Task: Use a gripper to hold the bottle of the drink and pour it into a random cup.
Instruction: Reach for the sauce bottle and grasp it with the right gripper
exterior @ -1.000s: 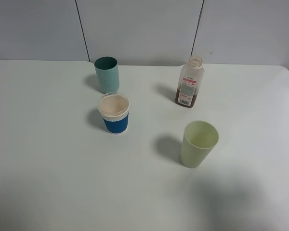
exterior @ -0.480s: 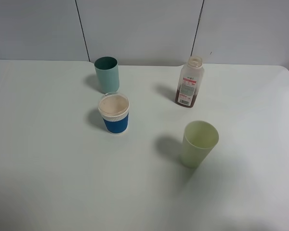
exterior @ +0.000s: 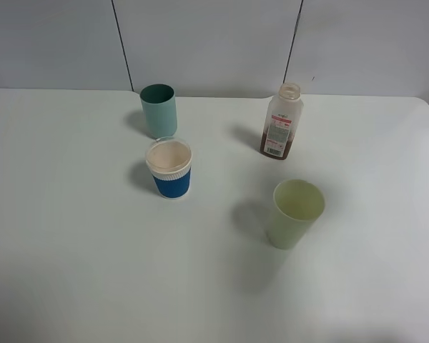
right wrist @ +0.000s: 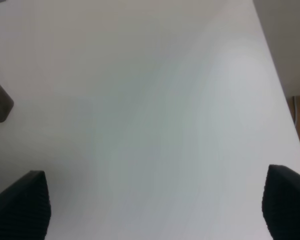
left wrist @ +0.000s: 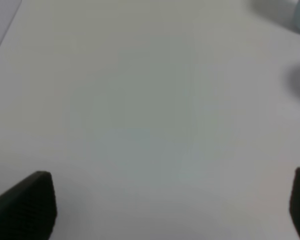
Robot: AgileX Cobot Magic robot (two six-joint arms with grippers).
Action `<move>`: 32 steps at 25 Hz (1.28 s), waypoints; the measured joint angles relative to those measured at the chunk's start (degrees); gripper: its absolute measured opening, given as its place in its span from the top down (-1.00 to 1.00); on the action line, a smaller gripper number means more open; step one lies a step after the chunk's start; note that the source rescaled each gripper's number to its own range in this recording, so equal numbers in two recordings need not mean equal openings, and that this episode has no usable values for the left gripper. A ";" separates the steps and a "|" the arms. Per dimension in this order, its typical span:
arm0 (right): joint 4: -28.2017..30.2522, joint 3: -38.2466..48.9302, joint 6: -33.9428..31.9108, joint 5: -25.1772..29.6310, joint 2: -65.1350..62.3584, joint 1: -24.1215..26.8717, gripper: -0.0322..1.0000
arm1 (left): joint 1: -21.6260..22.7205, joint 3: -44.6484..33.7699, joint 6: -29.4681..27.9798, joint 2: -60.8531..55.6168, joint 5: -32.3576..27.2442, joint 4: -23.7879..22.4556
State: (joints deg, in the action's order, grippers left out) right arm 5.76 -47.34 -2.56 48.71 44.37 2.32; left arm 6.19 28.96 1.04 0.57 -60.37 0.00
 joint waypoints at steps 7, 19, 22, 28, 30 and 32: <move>0.00 0.00 0.18 -5.75 10.56 0.00 -0.81 | 0.00 0.00 0.00 0.00 0.00 0.00; -0.01 2.13 2.56 -14.56 27.36 0.00 -0.81 | 0.00 0.00 0.00 0.00 0.00 0.00; -0.01 4.94 3.16 -19.36 30.93 0.00 -0.81 | 0.00 0.00 0.00 0.00 0.00 0.00; 0.18 7.85 3.21 -25.06 37.59 0.00 -0.81 | 0.00 0.00 0.00 0.00 0.00 0.00; 0.51 7.97 4.08 -26.85 39.06 0.00 -0.81 | 0.00 0.00 0.00 0.00 0.00 0.00; 1.09 7.97 4.85 -28.78 40.22 -0.24 -0.81 | 0.00 0.00 0.00 0.00 0.00 0.00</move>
State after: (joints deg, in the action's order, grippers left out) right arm 6.85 -39.37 2.28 19.93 84.60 2.08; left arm 6.19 28.96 1.04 0.57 -60.37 0.00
